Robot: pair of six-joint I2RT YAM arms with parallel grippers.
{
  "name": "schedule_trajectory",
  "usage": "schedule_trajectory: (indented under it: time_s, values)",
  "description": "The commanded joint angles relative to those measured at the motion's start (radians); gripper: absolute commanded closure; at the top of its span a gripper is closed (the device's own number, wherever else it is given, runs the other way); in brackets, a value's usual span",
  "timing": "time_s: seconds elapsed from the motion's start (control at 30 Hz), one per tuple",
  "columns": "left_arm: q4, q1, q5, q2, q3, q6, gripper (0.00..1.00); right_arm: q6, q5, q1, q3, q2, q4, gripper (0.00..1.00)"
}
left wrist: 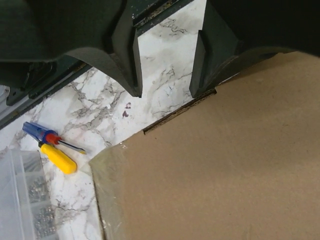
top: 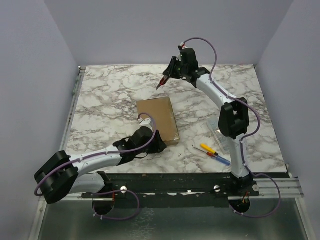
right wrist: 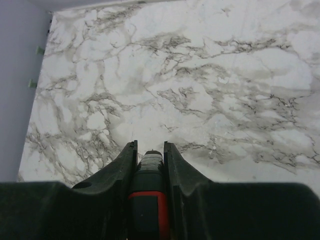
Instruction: Unpack the express box
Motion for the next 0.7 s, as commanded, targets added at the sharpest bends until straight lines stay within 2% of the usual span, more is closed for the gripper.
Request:
schedule_trajectory:
  time_s: [0.0,0.17,0.3,0.53,0.6,0.67]
  values:
    - [0.049,-0.004,-0.084,0.084,0.015,-0.048,0.54,0.020,-0.045,0.002,0.004,0.038,-0.039,1.00]
    - [0.021,0.029,-0.122,0.157,0.044,-0.048,0.68,0.016,-0.021,0.003,-0.174,-0.053,0.013,1.00]
    - [-0.039,0.094,-0.139,0.187,0.075,-0.023,0.71,0.032,0.003,0.003,-0.339,-0.166,0.045,1.00]
    - [-0.178,0.296,-0.243,0.159,0.127,0.088,0.68,0.152,0.036,0.004,-0.671,-0.433,0.063,1.00]
    - [-0.189,0.364,-0.289,0.176,0.156,0.133,0.65,0.220,0.030,0.007,-0.793,-0.524,0.092,1.00]
    - [-0.196,0.442,-0.271,0.218,0.205,0.152,0.64,0.294,0.009,0.020,-0.920,-0.611,0.140,1.00]
